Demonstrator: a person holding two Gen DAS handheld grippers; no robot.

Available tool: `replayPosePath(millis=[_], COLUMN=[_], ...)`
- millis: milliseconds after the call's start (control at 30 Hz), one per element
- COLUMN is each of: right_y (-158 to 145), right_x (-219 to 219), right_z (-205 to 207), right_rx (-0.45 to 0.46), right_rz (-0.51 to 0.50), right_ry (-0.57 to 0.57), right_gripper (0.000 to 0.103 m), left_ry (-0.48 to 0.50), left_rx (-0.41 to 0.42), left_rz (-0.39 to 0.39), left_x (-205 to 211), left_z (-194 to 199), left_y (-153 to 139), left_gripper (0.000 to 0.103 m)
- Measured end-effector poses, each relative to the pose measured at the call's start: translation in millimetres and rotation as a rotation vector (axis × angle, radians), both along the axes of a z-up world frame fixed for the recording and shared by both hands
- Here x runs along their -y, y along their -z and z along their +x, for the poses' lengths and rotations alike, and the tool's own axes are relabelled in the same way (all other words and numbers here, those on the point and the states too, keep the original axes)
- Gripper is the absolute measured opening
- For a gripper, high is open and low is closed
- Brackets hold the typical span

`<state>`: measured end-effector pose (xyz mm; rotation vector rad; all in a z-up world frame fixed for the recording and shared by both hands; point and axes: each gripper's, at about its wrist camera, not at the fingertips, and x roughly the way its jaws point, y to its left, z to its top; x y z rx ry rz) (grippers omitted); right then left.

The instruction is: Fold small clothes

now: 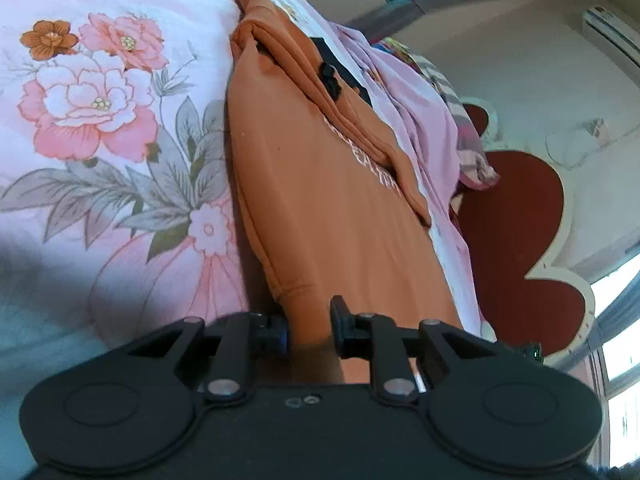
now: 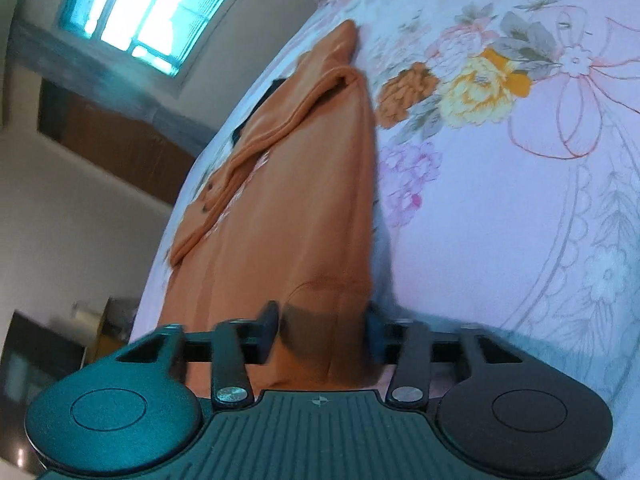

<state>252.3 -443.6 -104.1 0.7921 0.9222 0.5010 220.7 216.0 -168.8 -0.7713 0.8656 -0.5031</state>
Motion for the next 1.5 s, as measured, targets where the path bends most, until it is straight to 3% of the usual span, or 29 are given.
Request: replayPosePath(millis=[67,200,300,400,433,467,567,800,967,1133,1300,1367,1400,1433,1500], right_y=[7,8,8,5,5,4,-1,-55,-101,-118,-75,-46,-29,-18,-2], right_x=[-1,4,4,0,-2,-4,-5,-1,-9,-23,-42,-53,-57,-55,-40], right_z=[2,-4,-6,-1,1,2,5,13,83,205,330,360,371,375,371], right_rx=[0.007,0.035,0.033,0.037,0.039,0.040,0.063,0.226,0.315,0.313,0.144,0.079,0.009,-0.023,-0.012], right_rz=[0.008,0.043,0.019,0.024,0.014,0.000,-0.029,0.000,0.036,0.049,0.052,-0.005,-0.013,0.012,0.131], right_ry=[0.014,0.002,-0.011,-0.021,-0.028,-0.036,-0.058,-0.034,0.006,0.059,0.153,0.158,0.157,0.170,0.211], right_gripper=[0.014,0.014,0.014,0.026,0.026,0.026,0.014,0.013,0.013,0.013,0.013,0.014,0.015,0.021,0.023], left_ry=[-0.040,-0.025,-0.019,-0.009,-0.008,-0.015,-0.044,-0.051,-0.076,-0.134,-0.194,-0.206,-0.221,-0.222,-0.216], left_rx=[-0.002,0.034,0.024,0.033,0.034,0.022,0.037,0.186,0.276,0.296,0.189,0.075,0.016,0.011,0.051], left_rz=[0.026,0.065,0.051,0.018,0.024,0.050,-0.010,-0.075,-0.099,-0.087,-0.029,0.031,0.019,-0.011,-0.085], left_x=[4,7,1,1,1,1,-3,-4,-8,-25,-32,-30,-31,-33,-43], left_z=[2,-6,-9,-8,-8,-7,-5,17,96,205,318,348,356,358,353], left_y=[0,-8,-5,-4,-3,-3,-2,-49,-92,-102,-64,-37,-24,-19,-18], left_gripper=[0.005,0.005,0.013,0.024,0.021,0.007,0.005,0.005,0.005,0.005,0.005,0.008,0.008,0.010,0.017])
